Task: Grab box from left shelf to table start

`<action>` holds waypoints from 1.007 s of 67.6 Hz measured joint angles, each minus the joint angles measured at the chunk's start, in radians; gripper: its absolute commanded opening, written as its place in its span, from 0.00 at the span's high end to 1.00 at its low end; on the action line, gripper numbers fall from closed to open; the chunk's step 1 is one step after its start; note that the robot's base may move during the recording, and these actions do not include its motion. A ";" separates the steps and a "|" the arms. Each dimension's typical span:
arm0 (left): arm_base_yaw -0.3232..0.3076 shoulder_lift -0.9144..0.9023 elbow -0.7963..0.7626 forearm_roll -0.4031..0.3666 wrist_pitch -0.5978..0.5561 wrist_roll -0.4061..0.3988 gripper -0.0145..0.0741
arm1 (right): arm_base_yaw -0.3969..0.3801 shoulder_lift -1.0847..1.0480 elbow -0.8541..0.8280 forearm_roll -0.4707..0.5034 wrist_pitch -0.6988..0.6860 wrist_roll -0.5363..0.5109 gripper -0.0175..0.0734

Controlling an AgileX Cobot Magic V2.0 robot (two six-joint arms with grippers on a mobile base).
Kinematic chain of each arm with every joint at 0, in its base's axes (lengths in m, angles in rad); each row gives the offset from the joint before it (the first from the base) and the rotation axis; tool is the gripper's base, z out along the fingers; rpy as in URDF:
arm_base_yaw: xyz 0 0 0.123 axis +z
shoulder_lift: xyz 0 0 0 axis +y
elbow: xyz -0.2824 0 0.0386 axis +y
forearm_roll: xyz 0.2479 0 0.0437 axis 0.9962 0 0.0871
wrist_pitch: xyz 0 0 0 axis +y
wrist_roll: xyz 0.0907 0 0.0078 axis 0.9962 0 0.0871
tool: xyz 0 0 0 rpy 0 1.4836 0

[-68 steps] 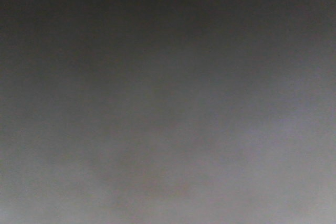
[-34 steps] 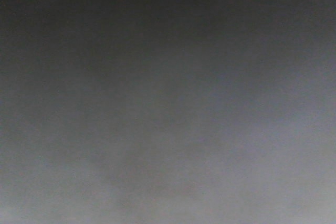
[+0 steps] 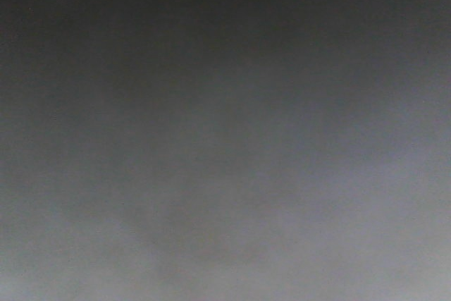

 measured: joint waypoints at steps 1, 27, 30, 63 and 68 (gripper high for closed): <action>0.000 0.000 0.000 0.000 0.000 0.000 0.95 | 0.000 0.000 0.000 0.000 0.000 0.000 0.73; 0.000 0.000 0.000 0.000 0.000 0.000 0.95 | 0.000 0.000 0.000 0.000 0.000 0.002 0.73; 0.000 0.000 0.000 0.000 0.000 0.000 0.95 | 0.000 0.000 0.000 0.000 0.000 0.002 0.73; 0.000 0.002 -0.187 0.111 0.085 0.004 0.95 | 0.000 0.000 0.000 0.015 0.054 0.000 0.73; 0.000 0.004 -0.244 0.142 0.102 0.010 0.95 | 0.000 0.000 0.000 0.027 0.066 0.000 0.73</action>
